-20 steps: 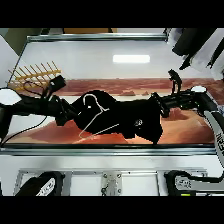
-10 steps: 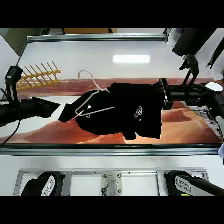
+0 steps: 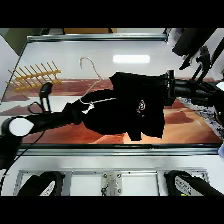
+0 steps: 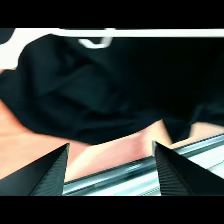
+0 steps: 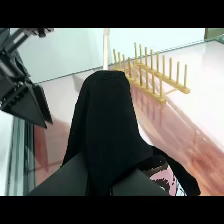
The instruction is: Fold the clothes and pants, and hang the long-sleeved shirts on hangers.
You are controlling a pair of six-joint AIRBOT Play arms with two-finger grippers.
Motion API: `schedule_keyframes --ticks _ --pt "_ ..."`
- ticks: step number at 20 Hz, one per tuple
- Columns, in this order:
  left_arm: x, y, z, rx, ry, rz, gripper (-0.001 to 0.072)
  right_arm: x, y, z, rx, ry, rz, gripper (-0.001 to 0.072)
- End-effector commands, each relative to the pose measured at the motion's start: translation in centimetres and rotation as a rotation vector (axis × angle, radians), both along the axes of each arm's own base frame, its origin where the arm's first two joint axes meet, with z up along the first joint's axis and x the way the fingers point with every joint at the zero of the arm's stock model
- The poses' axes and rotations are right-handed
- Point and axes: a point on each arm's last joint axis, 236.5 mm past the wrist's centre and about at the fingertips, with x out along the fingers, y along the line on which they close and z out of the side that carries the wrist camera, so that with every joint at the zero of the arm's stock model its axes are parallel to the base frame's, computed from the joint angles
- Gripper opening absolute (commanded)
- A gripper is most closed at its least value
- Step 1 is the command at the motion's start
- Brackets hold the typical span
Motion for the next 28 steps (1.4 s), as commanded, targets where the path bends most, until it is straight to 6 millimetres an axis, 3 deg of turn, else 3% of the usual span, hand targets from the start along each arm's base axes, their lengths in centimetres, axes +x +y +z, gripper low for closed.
schedule_keyframes --ticks 1,5,10,12,13,14,18,22,23,24,27,28 --pt "1.7 -5.9 -0.4 -0.159 0.035 0.11 0.055 0.2 -0.1 0.2 0.0 -0.002 -0.013 0.0024" --pt "1.6 -10.7 -0.3 -0.248 0.02 0.108 0.055 0.2 -0.1 0.2 0.0 -0.003 -0.012 0.0024" --pt "2.1 -14.0 -0.5 -0.232 0.057 0.058 0.0549 0.2 -0.1 0.2 0.0 -0.002 -0.011 0.0024" --pt "3.0 -14.3 -1.0 -0.139 0.041 0.012 0.0548 0.1 0.0 0.2 0.0 -0.002 -0.009 0.0025" --pt "3.0 -14.2 -1.7 -0.086 0.065 -0.013 0.0495 0.1 0.0 0.2 0.0 -0.002 -0.009 0.0024" --pt "2.9 -14.1 -2.3 -0.047 0.096 -0.029 0.0389 0.1 0.0 0.2 0.0 -0.002 -0.009 0.0024" --pt "2.6 -15.8 -2.6 -0.034 0.101 -0.068 0.0387 0.1 0.0 0.2 0.0 -0.002 -0.009 0.0025" --pt "1.4 -17.1 -4.4 -0.009 0.134 -0.105 0.0384 0.1 0.0 0.2 -0.001 -0.002 -0.009 0.0027" --pt "1.2 -17.3 -4.4 -0.009 0.137 -0.107 0.0301 0.1 0.0 0.1 0.0 -0.001 -0.009 0.0028" --pt "1.2 -17.3 -4.3 -0.009 0.133 -0.11 0.0168 0.2 -0.1 0.1 0.0 0.001 -0.009 0.0029" --pt "1.2 -17.3 -4.2 -0.011 0.133 -0.109 0.0019 0.3 -0.1 -0.2 -0.002 0.009 -0.007 0.0033" --pt "1.3 -17.1 -4.2 -0.01 0.134 -0.106 0.0019 0.2 0.0 -0.3 -0.002 0.009 -0.003 0.0032"
